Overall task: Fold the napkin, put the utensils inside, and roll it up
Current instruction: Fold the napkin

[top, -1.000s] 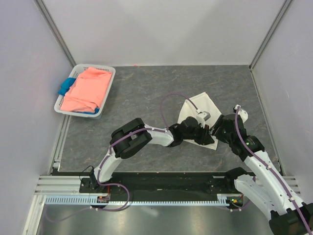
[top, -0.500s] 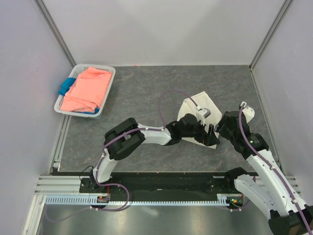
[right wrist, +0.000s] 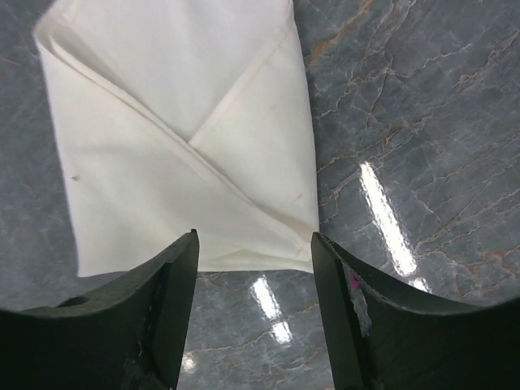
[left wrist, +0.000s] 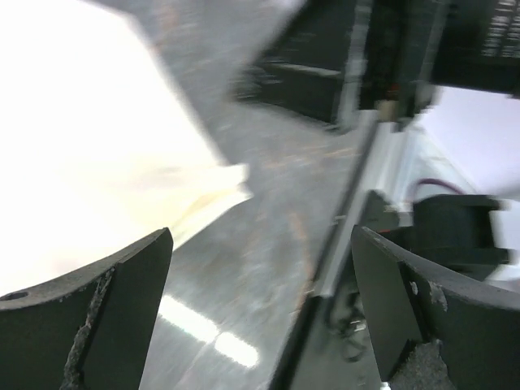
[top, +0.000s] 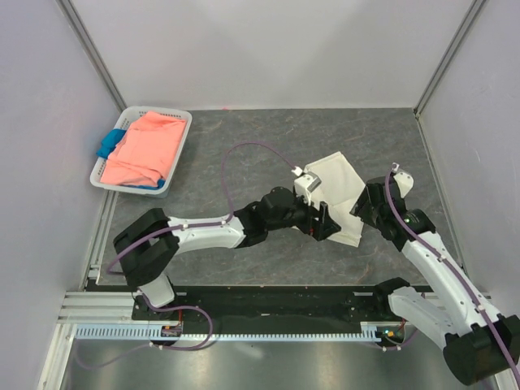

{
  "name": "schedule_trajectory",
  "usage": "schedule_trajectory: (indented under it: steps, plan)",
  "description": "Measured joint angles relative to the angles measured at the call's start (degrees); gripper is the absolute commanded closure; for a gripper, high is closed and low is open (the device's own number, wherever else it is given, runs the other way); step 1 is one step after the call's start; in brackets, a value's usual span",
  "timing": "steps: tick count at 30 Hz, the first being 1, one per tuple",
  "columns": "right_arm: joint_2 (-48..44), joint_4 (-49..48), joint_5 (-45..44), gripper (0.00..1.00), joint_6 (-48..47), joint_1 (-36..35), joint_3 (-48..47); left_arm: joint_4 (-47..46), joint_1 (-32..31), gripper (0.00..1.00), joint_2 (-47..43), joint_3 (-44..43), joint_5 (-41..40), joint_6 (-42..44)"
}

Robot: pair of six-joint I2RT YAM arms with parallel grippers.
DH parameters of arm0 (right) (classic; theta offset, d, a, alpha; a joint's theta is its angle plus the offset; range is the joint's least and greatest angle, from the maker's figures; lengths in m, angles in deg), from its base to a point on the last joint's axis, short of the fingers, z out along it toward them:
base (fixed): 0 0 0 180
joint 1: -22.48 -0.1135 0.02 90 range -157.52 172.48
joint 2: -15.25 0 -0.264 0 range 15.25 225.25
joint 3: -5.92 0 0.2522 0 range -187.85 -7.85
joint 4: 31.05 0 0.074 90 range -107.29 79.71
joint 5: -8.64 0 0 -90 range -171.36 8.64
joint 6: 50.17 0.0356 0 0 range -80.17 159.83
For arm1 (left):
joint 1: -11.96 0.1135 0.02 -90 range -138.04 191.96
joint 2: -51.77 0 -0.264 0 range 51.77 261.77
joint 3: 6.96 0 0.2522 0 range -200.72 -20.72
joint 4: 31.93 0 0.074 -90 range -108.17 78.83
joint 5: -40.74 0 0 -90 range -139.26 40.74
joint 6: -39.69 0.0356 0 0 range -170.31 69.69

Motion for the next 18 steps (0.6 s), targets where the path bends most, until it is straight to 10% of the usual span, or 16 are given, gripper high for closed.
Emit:
schedule_trajectory:
  steps: [18]
  plan:
    - [12.79,-9.77,5.46,0.53,-1.75,2.32,8.79,10.32,13.07,0.34,0.02,9.09,-8.74,-4.66]
